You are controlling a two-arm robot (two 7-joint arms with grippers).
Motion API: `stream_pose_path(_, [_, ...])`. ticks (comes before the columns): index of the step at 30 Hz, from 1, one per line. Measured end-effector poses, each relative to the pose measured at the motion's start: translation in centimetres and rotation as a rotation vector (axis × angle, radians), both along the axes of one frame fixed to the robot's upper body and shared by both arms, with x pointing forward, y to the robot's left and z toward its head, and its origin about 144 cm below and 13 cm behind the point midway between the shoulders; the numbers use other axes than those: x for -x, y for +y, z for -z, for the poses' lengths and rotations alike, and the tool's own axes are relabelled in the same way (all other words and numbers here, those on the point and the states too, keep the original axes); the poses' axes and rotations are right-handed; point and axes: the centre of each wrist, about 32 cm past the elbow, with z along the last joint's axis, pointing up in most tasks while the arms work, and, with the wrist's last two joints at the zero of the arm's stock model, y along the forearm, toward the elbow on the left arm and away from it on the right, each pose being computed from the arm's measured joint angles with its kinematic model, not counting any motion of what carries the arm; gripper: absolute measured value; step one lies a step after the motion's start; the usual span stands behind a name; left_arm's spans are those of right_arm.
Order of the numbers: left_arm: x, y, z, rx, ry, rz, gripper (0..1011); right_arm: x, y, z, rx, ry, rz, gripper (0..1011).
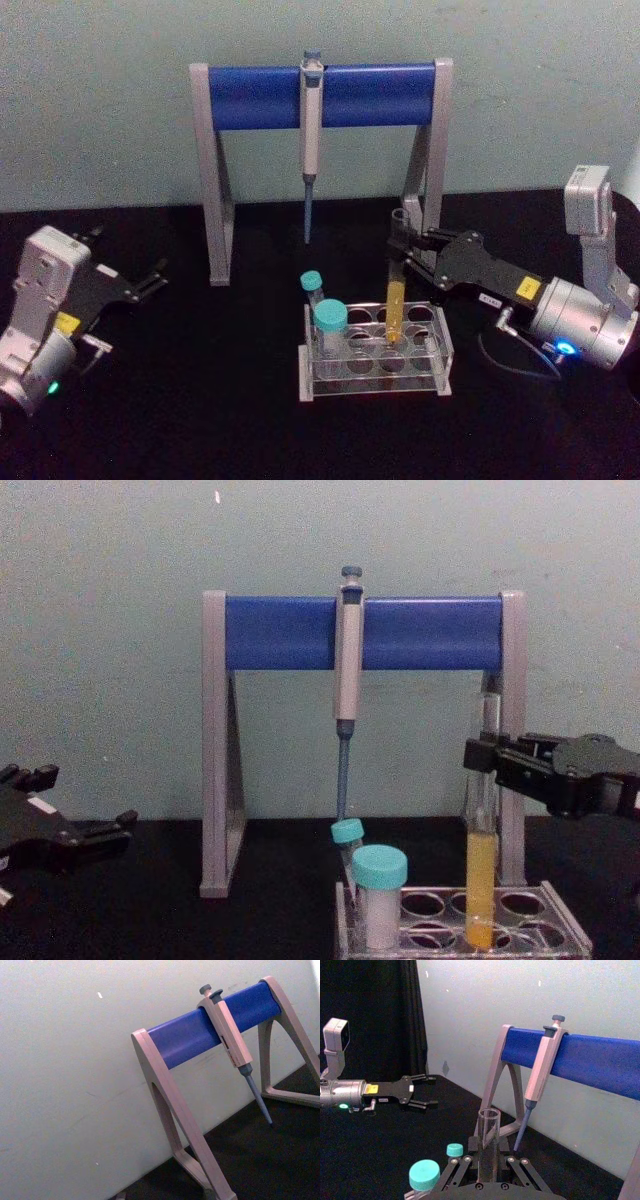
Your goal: Pick up the test tube from the test tube rack, shake it, then place it back into the test tube rack.
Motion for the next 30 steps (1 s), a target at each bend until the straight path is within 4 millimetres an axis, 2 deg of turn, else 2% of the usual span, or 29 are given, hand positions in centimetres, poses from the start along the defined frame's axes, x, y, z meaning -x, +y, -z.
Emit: stream_pose_path(30, [0.0, 0.0, 0.0, 0.0, 0.0, 0.0, 1001, -0.22, 0.08, 0.8, 0.03, 0.037, -0.016, 232])
